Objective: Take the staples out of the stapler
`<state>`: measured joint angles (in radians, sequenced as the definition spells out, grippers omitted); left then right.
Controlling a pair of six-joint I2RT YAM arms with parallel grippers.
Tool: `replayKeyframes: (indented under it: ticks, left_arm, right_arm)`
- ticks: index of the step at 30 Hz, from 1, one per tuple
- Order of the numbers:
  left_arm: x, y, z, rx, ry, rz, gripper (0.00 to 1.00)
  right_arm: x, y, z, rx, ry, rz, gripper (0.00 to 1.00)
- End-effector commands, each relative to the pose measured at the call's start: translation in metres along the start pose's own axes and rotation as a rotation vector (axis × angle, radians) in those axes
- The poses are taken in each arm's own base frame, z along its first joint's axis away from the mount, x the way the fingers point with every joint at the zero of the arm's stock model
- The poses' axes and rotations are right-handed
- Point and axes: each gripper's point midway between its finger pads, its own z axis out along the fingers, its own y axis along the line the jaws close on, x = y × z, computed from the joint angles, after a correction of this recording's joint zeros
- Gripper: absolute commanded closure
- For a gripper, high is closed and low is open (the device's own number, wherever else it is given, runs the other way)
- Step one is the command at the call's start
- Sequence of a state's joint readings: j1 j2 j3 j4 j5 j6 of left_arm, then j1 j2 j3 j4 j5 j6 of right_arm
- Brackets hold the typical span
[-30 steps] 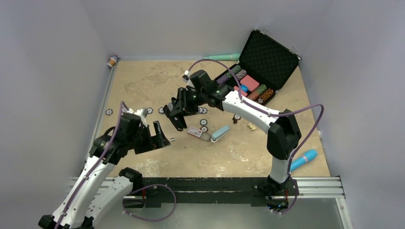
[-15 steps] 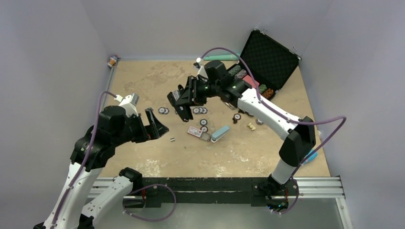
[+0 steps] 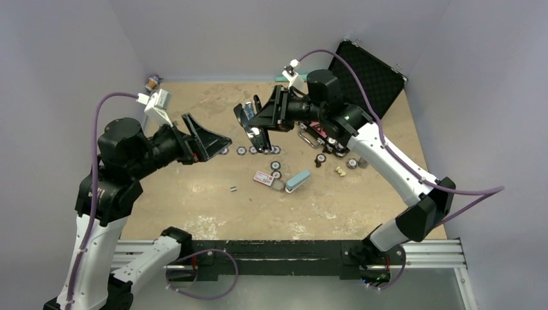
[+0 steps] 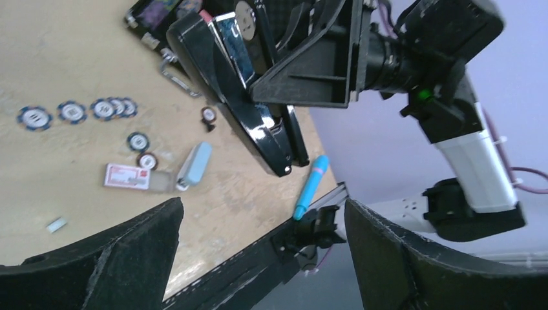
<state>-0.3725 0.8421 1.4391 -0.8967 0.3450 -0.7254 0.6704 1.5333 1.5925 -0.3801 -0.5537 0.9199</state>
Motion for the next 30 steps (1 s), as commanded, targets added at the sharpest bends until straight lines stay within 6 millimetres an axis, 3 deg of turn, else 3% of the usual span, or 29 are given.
replayKeyframes:
  ticks: [1, 8, 10, 19, 30]
  left_arm:
    - [-0.036, -0.063, -0.012, 0.291, -0.071, -0.017, 0.03]
    - [-0.069, -0.105, -0.022, 0.576, -0.122, -0.059, 0.04]
    - [-0.073, -0.108, -0.020, 0.608, -0.127, -0.052, 0.05]
    - [-0.080, -0.098, -0.004, 0.567, -0.129, -0.059, 0.06]
    - [-0.095, -0.106, 0.013, 0.627, -0.156, -0.080, 0.07]
  right_arm:
    - [-0.014, 0.072, -0.041, -0.209, -0.075, -0.060, 1.00]
    - [-0.019, 0.111, -0.069, -0.312, -0.111, -0.071, 1.00]
    - [-0.018, 0.121, -0.076, -0.345, -0.115, -0.068, 1.00]
    - [-0.014, 0.159, -0.104, -0.548, -0.133, -0.042, 1.00]
    - [-0.018, 0.174, -0.104, -0.598, -0.135, -0.047, 1.00]
